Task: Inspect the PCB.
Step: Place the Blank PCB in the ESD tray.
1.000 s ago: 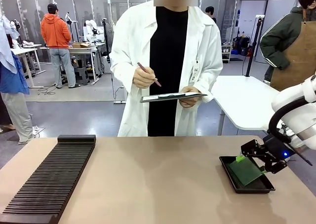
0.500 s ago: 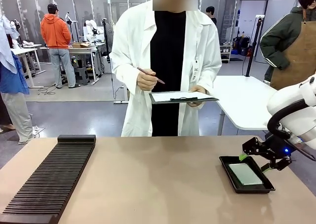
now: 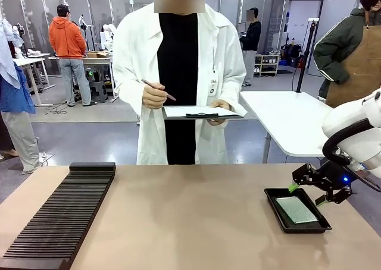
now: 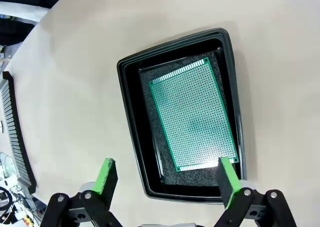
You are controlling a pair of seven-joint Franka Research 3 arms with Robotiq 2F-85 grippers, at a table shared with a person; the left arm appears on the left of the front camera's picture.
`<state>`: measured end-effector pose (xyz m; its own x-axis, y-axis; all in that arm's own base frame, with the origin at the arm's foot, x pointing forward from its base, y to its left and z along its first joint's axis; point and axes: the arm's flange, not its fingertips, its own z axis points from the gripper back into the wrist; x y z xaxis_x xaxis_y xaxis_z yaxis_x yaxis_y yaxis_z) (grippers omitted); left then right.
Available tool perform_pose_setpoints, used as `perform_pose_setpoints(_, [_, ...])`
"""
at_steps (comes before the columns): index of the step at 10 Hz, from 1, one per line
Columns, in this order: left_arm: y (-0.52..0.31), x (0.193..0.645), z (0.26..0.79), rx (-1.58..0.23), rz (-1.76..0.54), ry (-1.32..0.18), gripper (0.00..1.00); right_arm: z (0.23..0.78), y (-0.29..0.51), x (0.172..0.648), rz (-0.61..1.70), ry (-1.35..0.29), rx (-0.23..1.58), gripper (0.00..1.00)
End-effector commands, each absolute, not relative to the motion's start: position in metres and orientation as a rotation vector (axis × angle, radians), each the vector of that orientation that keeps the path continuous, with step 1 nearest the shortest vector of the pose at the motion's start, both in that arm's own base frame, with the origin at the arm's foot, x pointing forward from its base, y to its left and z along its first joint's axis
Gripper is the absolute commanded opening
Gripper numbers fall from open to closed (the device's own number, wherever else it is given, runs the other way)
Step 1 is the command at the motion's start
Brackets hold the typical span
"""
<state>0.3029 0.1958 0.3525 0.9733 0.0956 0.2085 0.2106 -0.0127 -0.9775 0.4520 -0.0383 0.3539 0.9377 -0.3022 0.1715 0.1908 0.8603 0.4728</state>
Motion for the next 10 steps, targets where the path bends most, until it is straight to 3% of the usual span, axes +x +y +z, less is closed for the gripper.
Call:
perform_pose_setpoints(1, [0.195, 0.3032, 0.3575, -1.579, -0.088, -0.235, 1.0, 0.3539, -0.0372, 0.452, -0.256, -0.247, 0.468, 1.0])
perform_pose_setpoints(10, [0.195, 0.3032, 0.3575, -1.579, -0.088, -0.235, 1.0, 0.3539, -0.0385, 0.4519, -0.262, -0.245, 0.469, 1.0])
